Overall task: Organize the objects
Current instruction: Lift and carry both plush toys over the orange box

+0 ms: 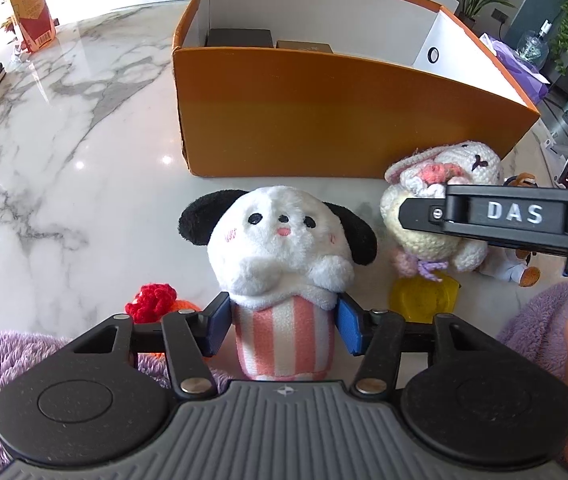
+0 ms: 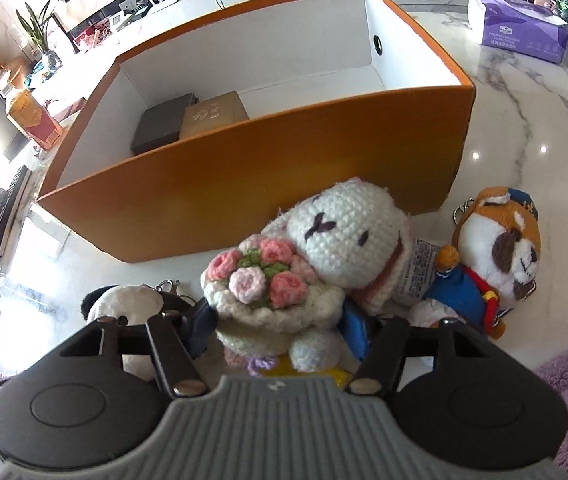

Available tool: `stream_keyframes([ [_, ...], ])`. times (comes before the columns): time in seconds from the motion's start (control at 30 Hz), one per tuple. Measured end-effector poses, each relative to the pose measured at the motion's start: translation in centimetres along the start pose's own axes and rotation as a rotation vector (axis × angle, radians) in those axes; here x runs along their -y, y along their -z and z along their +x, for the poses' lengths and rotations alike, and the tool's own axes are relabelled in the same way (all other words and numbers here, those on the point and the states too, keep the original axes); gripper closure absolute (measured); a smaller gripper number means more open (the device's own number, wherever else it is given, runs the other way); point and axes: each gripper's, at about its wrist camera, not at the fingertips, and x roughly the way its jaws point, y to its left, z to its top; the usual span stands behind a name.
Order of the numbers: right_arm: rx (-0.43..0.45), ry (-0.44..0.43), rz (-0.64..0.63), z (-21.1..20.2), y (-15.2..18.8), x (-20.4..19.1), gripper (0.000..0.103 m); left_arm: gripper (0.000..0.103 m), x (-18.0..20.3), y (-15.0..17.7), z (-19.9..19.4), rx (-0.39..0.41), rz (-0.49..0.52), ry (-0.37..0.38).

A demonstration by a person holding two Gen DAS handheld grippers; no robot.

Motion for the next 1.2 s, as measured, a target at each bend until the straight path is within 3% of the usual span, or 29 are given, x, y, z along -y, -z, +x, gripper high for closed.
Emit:
stream_keyframes([
  [0.33, 0.065, -0.047, -0.181, -4.1, 0.5, -0.3, 0.038, 0.043, -0.6, 0.0, -2.3, 0.067, -0.058, 0.052],
  [0.63, 0.156, -0.003, -0.366, -7.8, 0.4, 0.1, 0.039, 0.043, -0.4, -1.2, -6.0, 0.163, -0.093, 0.139],
  [0.93, 0.260, 0.029, -0.545, -11.1, -1.1, -0.5, 0.039, 0.043, 1.2, -4.3, -9.8, 0.301, -0.019, 0.177],
  [1.2, 0.330, 0.074, -0.681, -10.9, -4.9, -0.4, 0.039, 0.043, 2.4, -9.2, -10.0, 0.386, 0.009, 0.205],
])
